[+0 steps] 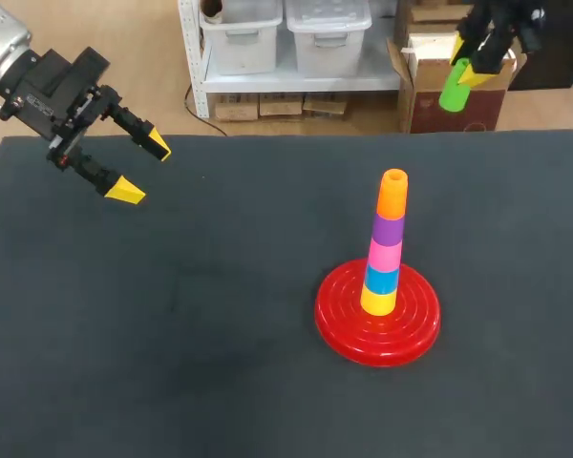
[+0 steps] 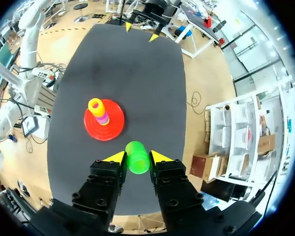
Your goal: Pick up and stack the cylinders on the red base in this order: pink,purple,orange,green
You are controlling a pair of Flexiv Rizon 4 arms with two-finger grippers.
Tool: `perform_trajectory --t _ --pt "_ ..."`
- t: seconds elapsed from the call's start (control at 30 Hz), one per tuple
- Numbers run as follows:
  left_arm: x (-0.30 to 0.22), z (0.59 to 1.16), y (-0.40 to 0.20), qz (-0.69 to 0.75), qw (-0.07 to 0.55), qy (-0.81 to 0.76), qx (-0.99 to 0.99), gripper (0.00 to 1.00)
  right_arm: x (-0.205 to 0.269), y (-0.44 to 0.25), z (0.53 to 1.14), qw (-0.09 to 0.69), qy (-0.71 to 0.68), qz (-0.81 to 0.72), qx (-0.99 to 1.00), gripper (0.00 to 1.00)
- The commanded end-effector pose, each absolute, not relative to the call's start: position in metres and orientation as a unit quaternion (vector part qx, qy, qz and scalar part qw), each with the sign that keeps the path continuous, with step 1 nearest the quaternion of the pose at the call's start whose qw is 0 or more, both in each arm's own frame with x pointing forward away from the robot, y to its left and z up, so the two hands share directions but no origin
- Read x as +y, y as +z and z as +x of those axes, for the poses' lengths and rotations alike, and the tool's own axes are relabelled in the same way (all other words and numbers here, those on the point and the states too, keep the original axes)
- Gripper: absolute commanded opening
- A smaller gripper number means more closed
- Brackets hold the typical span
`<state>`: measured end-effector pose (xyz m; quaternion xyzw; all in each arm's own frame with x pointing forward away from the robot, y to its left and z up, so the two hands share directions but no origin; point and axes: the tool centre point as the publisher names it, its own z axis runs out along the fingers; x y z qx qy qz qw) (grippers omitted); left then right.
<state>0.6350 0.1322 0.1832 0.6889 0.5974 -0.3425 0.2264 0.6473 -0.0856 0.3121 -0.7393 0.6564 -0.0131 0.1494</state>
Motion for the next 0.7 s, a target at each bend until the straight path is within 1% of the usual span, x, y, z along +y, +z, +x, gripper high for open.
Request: perform_trajectory --t 0.03,0.27,0.5,0.7 --pt "0.133 0.637 0.183 0.69 0.225 -0.343 0.596 1.0 -0.083 0.31 0.646 0.152 -0.018 -0.739 0.657 0.0" --pt "0.133 0.637 0.183 0.69 0.225 -0.343 0.596 1.0 -0.083 0.31 0.646 0.152 -0.018 -0.739 0.657 0.0" --pt "0.133 0.637 0.183 0.69 0.225 -0.343 0.596 1.0 -0.055 0.325 0.632 0.149 -0.022 -0.795 0.587 0.0" --pt "0.133 0.637 0.183 0.69 0.225 -0.343 0.596 1.0 -0.04 0.33 0.613 0.12 -0.011 -0.824 0.554 0.0"
